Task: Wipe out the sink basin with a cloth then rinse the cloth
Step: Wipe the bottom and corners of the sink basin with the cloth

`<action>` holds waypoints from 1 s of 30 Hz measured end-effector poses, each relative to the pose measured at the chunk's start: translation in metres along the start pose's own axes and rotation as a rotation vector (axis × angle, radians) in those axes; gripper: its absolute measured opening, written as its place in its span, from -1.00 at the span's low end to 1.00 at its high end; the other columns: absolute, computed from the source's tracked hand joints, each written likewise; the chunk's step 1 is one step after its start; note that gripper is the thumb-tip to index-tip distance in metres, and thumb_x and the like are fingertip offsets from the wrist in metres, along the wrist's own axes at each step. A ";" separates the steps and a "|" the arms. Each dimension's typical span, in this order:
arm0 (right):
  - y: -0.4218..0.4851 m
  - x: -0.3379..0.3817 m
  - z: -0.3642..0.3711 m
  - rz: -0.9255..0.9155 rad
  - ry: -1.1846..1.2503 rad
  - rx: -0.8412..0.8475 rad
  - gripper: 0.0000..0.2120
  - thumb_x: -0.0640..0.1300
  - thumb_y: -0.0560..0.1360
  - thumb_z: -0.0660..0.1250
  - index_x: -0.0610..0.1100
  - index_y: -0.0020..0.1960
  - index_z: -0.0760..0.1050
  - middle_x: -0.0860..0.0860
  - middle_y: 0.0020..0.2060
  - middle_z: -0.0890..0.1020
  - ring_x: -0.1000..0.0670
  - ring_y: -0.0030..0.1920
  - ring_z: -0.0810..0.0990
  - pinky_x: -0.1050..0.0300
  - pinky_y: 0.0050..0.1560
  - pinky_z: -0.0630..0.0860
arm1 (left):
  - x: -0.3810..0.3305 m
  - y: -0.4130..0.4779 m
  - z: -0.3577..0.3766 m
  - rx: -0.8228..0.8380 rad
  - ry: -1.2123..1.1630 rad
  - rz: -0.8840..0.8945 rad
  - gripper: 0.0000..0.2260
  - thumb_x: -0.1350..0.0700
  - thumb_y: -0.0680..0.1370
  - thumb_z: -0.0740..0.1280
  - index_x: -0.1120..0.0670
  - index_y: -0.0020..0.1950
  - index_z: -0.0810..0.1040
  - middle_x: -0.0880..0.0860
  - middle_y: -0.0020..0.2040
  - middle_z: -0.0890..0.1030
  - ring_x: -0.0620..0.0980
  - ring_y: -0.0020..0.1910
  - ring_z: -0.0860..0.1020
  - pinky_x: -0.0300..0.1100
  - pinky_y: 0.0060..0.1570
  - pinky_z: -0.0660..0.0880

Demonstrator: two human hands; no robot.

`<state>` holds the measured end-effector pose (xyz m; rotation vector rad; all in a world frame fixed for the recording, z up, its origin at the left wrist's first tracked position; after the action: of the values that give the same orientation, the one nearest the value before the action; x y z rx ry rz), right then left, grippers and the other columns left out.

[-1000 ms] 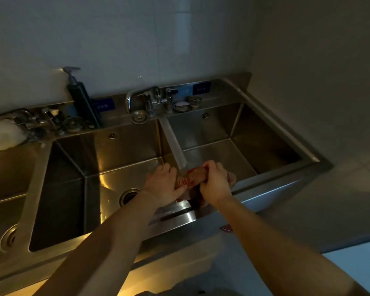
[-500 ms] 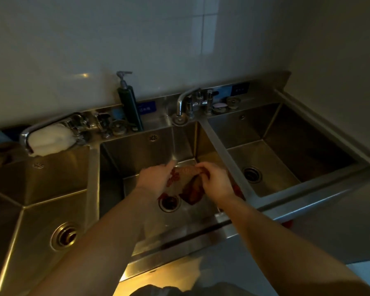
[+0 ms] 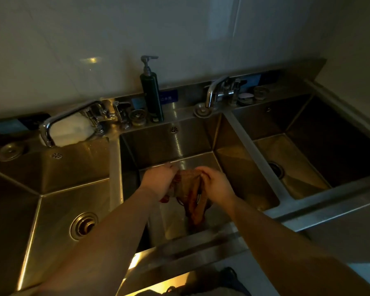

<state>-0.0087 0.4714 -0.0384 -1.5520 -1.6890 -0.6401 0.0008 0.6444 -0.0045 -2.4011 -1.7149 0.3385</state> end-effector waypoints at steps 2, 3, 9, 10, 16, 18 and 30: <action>0.005 -0.006 0.002 0.032 0.008 0.026 -0.73 -0.17 0.61 0.12 -0.05 0.25 0.46 -0.04 0.11 0.58 0.00 0.11 0.55 0.06 0.18 0.49 | 0.005 0.005 0.003 0.023 -0.049 -0.027 -0.27 0.03 0.32 0.53 -0.01 0.38 0.24 0.04 0.21 0.53 0.10 0.16 0.54 0.02 0.13 0.50; 0.008 -0.009 0.001 0.045 0.019 0.033 -0.72 -0.17 0.61 0.12 -0.04 0.27 0.45 -0.05 0.09 0.59 0.00 0.09 0.56 0.04 0.16 0.50 | 0.007 0.007 0.004 0.035 -0.058 -0.050 -0.26 0.01 0.30 0.55 0.00 0.37 0.24 0.04 0.18 0.55 0.09 0.14 0.55 0.00 0.12 0.50; 0.037 -0.017 -0.006 0.090 -0.006 0.086 -0.87 -0.18 0.58 0.18 -0.07 0.12 0.39 0.00 -0.12 0.54 0.00 -0.05 0.56 0.07 -0.04 0.50 | 0.005 0.023 0.010 -0.011 0.037 -0.115 -0.63 0.05 0.56 0.27 0.02 0.36 0.36 0.06 0.22 0.53 0.07 0.22 0.50 -0.07 0.20 0.40; 0.042 -0.017 -0.007 0.081 -0.016 0.099 -0.91 -0.17 0.58 0.18 -0.09 0.08 0.40 0.01 -0.14 0.54 0.00 -0.07 0.55 0.08 -0.07 0.49 | 0.004 0.026 0.010 -0.015 0.063 -0.123 -0.67 0.05 0.57 0.25 0.02 0.33 0.39 0.05 0.22 0.54 0.06 0.22 0.50 -0.07 0.24 0.37; 0.057 -0.029 -0.003 0.029 -0.036 0.169 -0.93 -0.19 0.59 0.17 -0.12 0.01 0.43 -0.05 -0.13 0.56 -0.02 -0.09 0.56 0.10 -0.11 0.45 | 0.007 0.036 0.022 0.110 0.056 -0.177 -0.39 -0.13 0.38 0.46 -0.01 0.37 0.37 0.02 0.31 0.48 0.05 0.35 0.39 0.02 0.47 0.06; 0.060 -0.033 0.000 0.003 -0.023 0.163 -0.92 -0.20 0.59 0.17 -0.11 -0.01 0.43 -0.04 -0.15 0.55 -0.01 -0.11 0.54 0.19 -0.21 0.40 | 0.006 0.040 0.029 0.066 0.021 -0.172 -0.40 -0.07 0.40 0.46 0.00 0.37 0.33 0.05 0.32 0.46 0.08 0.34 0.39 0.01 0.44 0.13; 0.100 -0.067 0.041 -0.055 -0.021 0.121 -0.74 -0.19 0.61 0.09 -0.03 0.19 0.49 0.06 0.06 0.52 0.16 0.01 0.48 0.41 -0.04 0.36 | 0.028 0.073 0.082 0.051 -0.046 -0.073 -0.35 0.02 0.48 0.40 -0.06 0.46 0.12 0.09 0.40 0.23 0.12 0.35 0.33 0.03 0.20 0.46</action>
<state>0.0818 0.4770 -0.1282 -1.4368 -1.7579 -0.5409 0.0533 0.6482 -0.1050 -2.3058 -1.7860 0.4246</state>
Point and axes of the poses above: each hand's wrist, its own y-axis towards the middle knuckle, its own z-axis out of the palm, x = y × z, the point moved 3 cm from there along y, towards the middle knuckle
